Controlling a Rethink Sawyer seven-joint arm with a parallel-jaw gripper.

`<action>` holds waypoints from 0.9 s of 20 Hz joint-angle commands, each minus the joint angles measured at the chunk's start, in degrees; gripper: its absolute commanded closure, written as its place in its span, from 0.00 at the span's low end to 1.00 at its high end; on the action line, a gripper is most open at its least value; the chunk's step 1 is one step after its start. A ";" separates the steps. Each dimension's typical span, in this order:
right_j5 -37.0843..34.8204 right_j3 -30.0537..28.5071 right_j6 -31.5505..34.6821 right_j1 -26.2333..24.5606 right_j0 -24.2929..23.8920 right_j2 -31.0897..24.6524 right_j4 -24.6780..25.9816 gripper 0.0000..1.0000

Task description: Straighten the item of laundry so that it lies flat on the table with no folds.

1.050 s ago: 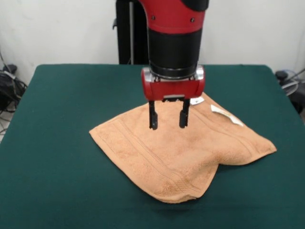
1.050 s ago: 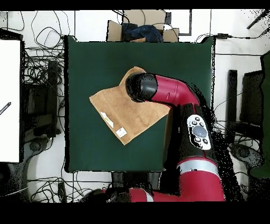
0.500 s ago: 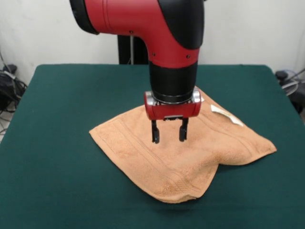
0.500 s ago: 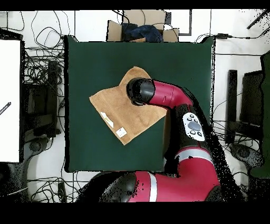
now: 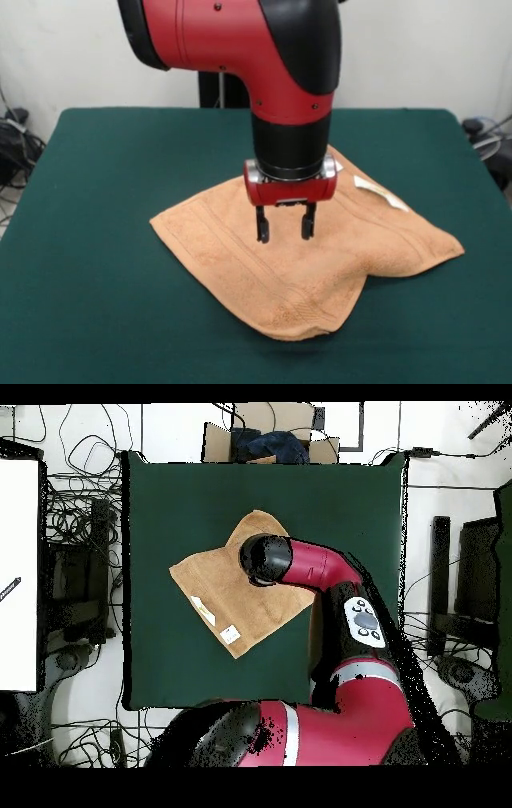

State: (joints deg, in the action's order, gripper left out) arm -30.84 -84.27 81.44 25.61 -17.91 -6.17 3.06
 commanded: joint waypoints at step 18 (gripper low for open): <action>12.46 -8.18 7.27 -4.36 -4.69 -2.05 2.95 0.00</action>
State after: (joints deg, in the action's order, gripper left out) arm -21.42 -86.64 81.44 22.99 -22.56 -6.17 3.03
